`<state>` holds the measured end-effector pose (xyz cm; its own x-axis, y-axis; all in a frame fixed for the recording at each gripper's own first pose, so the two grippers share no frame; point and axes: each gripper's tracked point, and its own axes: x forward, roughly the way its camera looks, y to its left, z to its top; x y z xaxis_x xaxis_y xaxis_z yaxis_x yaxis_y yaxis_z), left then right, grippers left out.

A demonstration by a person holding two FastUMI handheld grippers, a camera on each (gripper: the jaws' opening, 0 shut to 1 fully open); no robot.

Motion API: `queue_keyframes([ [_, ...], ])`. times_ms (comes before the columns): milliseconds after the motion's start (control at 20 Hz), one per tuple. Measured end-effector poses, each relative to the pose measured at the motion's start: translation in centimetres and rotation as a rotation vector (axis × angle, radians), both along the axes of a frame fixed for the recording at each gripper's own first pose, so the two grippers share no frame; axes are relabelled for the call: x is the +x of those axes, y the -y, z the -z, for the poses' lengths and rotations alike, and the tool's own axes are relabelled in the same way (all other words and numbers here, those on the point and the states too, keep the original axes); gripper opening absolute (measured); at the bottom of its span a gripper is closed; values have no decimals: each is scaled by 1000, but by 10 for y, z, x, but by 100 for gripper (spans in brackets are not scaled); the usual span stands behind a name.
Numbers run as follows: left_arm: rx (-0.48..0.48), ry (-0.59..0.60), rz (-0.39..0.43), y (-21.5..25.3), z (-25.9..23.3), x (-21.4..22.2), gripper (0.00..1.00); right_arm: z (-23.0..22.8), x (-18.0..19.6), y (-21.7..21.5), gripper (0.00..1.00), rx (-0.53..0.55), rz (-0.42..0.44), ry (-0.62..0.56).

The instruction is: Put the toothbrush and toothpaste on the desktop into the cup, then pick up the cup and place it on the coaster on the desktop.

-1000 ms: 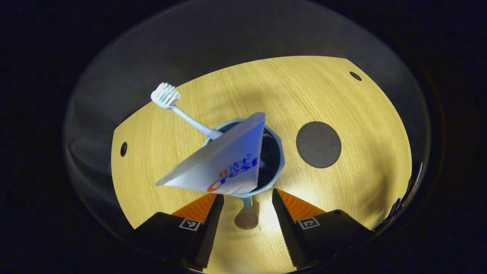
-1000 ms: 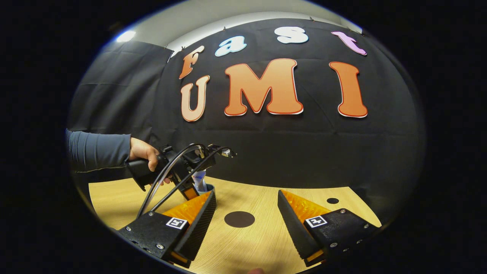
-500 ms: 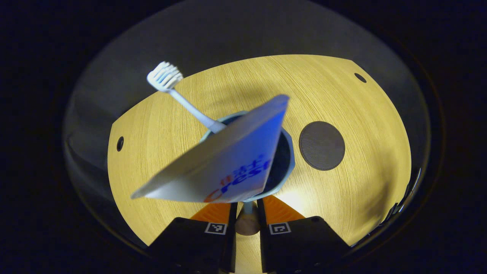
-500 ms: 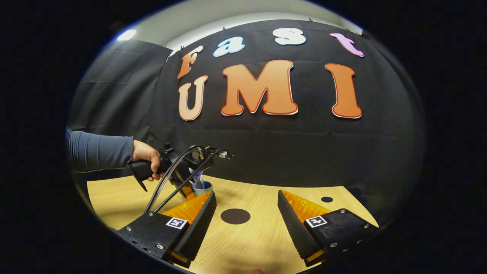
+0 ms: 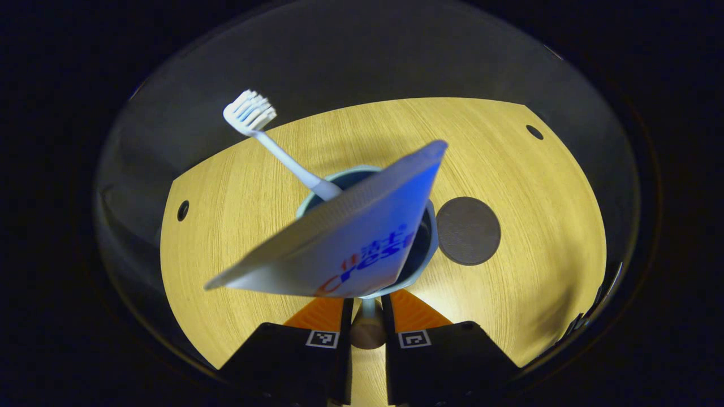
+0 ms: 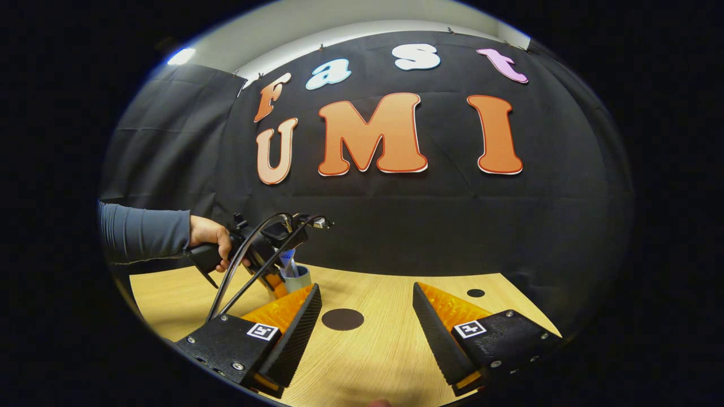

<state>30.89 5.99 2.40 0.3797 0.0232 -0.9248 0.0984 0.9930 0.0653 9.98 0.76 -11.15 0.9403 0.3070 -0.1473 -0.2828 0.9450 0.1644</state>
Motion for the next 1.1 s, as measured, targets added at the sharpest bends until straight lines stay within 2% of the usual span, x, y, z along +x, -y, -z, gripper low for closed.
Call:
queue_keyframes([
  [450,-40,28,87,-7,6,5,23,8,-14,22,97,-14,18,-27],
  [750,-56,-10,115,-7,3,-1,24,21,-23,39,97,-32,36,-57],
  [900,-52,-51,101,-11,-2,-10,24,25,-27,47,97,-31,47,-66],
  [950,-61,-37,109,-10,-5,-10,32,25,-27,48,97,-32,51,-66],
  [1000,-68,-23,127,-10,-19,-12,32,24,-26,49,97,-29,53,-65],
  [1050,-65,-2,133,-12,-30,-13,41,23,-26,50,97,-24,60,-68],
  [1100,-52,24,140,-15,-44,-15,60,21,-25,50,97,-15,61,-68],
])
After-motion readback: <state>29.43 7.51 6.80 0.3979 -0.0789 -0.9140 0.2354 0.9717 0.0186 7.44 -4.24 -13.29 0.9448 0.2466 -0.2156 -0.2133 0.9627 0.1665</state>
